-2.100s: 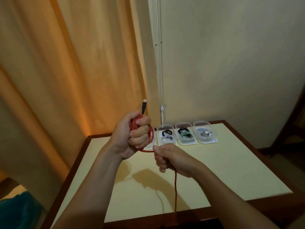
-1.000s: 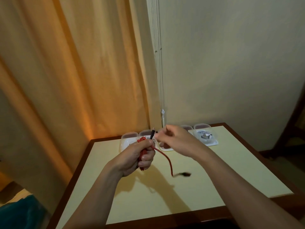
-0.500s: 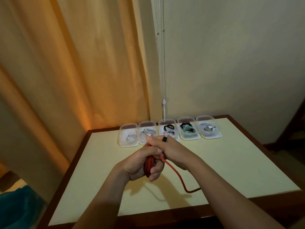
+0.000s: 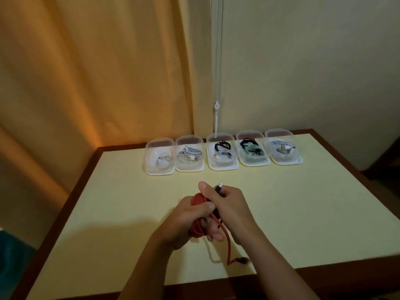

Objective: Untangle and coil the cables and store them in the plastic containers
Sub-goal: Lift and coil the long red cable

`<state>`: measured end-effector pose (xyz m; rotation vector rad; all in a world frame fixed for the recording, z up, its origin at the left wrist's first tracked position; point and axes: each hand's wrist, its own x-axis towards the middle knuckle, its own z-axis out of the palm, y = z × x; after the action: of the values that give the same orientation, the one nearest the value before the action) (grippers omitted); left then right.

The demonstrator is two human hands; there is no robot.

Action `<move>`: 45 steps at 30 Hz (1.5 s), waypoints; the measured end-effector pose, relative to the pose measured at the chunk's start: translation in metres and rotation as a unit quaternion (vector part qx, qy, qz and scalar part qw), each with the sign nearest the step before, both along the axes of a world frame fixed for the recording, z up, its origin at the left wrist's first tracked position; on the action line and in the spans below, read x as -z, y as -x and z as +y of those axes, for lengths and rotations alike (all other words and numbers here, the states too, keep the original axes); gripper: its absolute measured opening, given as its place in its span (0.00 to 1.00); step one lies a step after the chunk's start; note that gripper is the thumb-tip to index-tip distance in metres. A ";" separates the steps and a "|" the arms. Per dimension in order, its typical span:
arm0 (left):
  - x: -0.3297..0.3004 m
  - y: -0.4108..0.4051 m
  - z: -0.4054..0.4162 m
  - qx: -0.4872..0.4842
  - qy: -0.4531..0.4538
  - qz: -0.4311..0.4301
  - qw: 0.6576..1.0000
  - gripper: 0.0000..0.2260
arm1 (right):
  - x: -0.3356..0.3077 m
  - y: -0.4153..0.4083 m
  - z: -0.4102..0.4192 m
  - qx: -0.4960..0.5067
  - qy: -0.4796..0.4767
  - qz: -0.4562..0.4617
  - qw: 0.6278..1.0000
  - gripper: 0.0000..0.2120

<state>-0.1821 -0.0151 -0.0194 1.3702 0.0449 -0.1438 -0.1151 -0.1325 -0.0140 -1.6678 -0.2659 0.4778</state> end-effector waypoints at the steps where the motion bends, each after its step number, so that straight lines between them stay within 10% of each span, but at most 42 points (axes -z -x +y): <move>1: 0.005 -0.001 0.001 -0.009 -0.015 0.001 1.000 0.18 | 0.003 0.000 -0.001 -0.009 -0.008 0.009 1.000 0.29; 12: 0.036 -0.034 0.010 -0.182 -0.114 -0.040 0.976 0.14 | 0.027 -0.039 0.012 -0.039 0.069 -0.083 0.993 0.25; 25: 0.059 -0.039 0.021 -0.091 -0.211 -0.013 0.973 0.11 | 0.046 -0.049 0.008 -0.066 0.131 -0.123 0.982 0.26; 34: 0.064 -0.048 0.000 -0.309 -0.409 -0.045 0.858 0.08 | 0.048 -0.041 0.014 -0.058 0.148 -0.130 0.979 0.27; 39: 0.065 -0.054 0.001 -0.312 -0.244 0.074 0.915 0.08 | 0.045 -0.037 0.015 -0.077 0.123 -0.124 0.982 0.26; 45: 0.059 -0.051 0.007 -0.265 -0.205 0.027 0.942 0.06 | 0.041 -0.043 0.012 -0.023 0.110 -0.103 0.988 0.30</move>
<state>-0.1314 -0.0078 -0.0788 1.7194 0.5103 0.2991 -0.0718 -0.1210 -0.0551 -1.9339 -0.4172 0.3788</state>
